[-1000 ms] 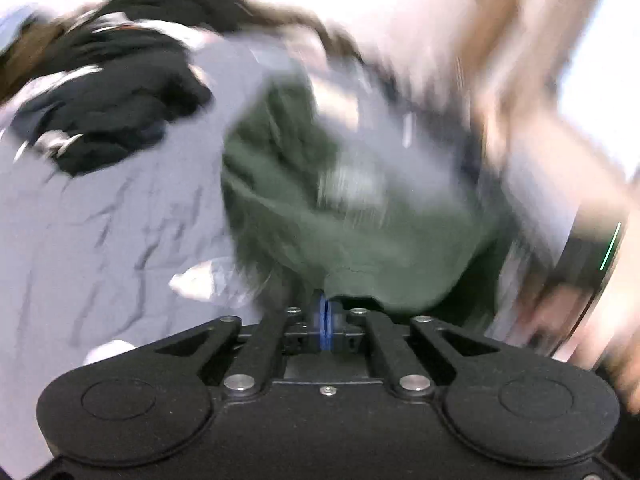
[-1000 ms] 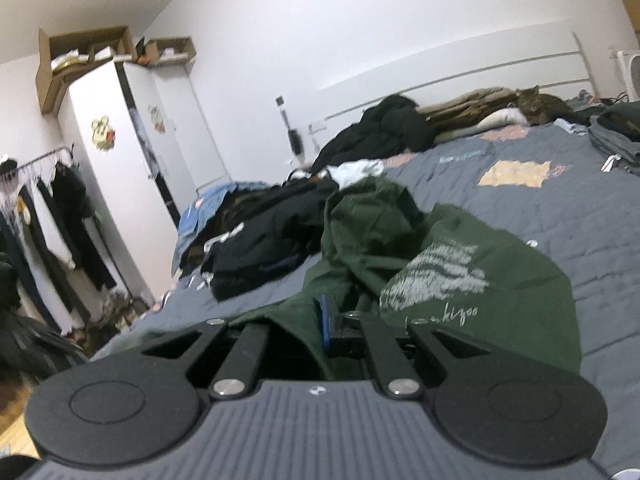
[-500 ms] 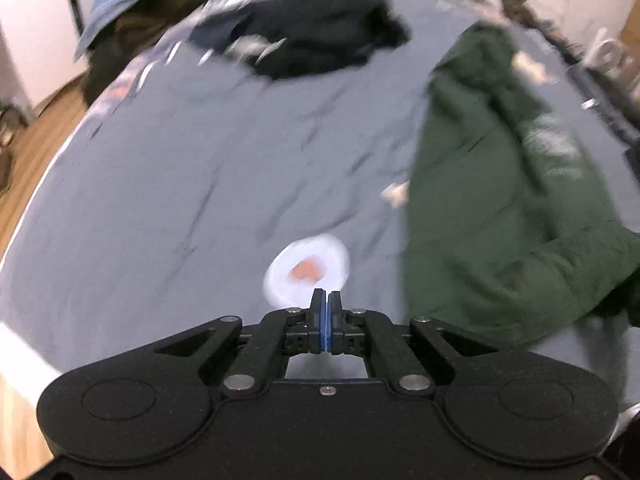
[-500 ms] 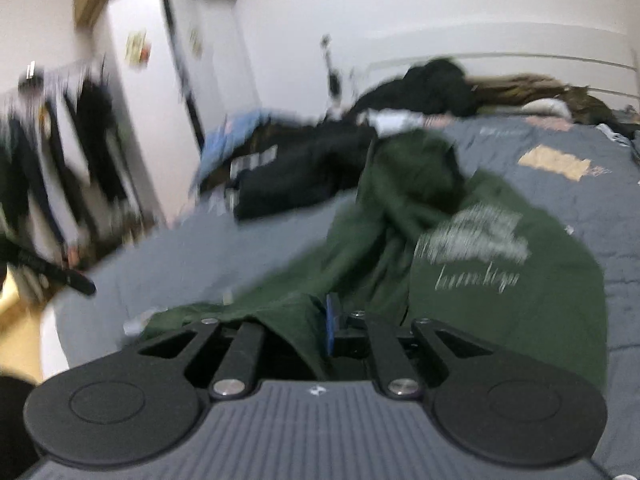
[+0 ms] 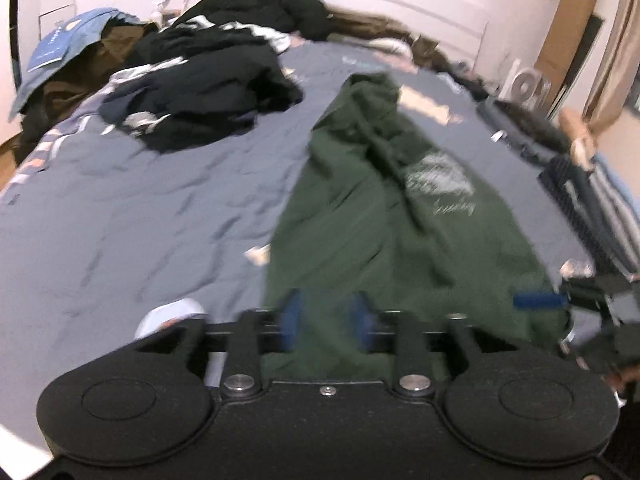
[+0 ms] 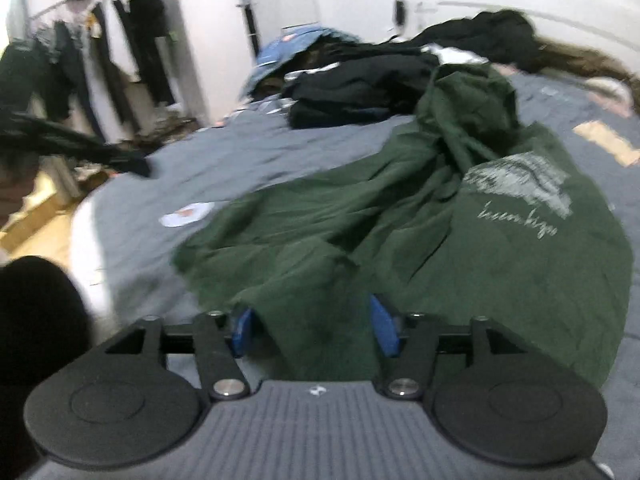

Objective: Fold clothes

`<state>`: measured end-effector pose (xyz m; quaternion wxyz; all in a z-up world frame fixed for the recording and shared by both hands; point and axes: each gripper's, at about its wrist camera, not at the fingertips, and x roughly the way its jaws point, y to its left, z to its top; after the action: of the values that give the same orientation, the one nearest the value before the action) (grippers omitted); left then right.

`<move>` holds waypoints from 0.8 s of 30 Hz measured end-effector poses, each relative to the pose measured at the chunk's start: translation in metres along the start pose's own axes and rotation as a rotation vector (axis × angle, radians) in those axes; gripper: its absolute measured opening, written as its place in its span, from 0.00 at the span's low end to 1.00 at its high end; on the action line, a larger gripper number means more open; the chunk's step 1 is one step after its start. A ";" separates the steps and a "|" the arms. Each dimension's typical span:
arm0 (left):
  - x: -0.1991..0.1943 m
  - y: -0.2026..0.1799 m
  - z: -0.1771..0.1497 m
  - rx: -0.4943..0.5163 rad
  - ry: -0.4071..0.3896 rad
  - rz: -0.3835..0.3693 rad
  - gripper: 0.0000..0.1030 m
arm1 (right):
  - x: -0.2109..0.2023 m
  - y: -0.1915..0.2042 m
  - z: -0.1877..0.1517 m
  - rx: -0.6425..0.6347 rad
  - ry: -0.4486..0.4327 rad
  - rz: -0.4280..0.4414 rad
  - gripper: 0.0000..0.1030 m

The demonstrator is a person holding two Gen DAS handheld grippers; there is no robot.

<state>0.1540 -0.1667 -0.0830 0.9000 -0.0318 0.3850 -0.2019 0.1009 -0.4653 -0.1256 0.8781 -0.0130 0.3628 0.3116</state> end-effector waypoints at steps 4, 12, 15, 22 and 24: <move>0.027 -0.017 0.009 -0.045 -0.074 -0.032 0.37 | -0.033 -0.007 0.000 0.020 -0.043 0.024 0.77; 0.091 -0.019 0.040 -0.098 -0.155 0.000 0.37 | -0.049 -0.052 0.000 0.288 -0.314 -0.125 0.85; 0.103 -0.011 0.037 -0.028 -0.159 0.027 0.37 | -0.034 -0.058 -0.002 0.311 -0.326 -0.193 0.85; 0.114 0.007 0.022 0.039 -0.110 0.081 0.37 | -0.001 -0.059 0.014 0.338 -0.337 -0.251 0.85; 0.109 0.010 0.025 0.066 -0.129 0.081 0.37 | 0.006 -0.057 0.024 0.345 -0.347 -0.257 0.85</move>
<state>0.2426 -0.2025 -0.1412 0.9310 0.0006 0.3202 -0.1755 0.1516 -0.5021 -0.1234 0.9487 0.1445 0.2502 0.1289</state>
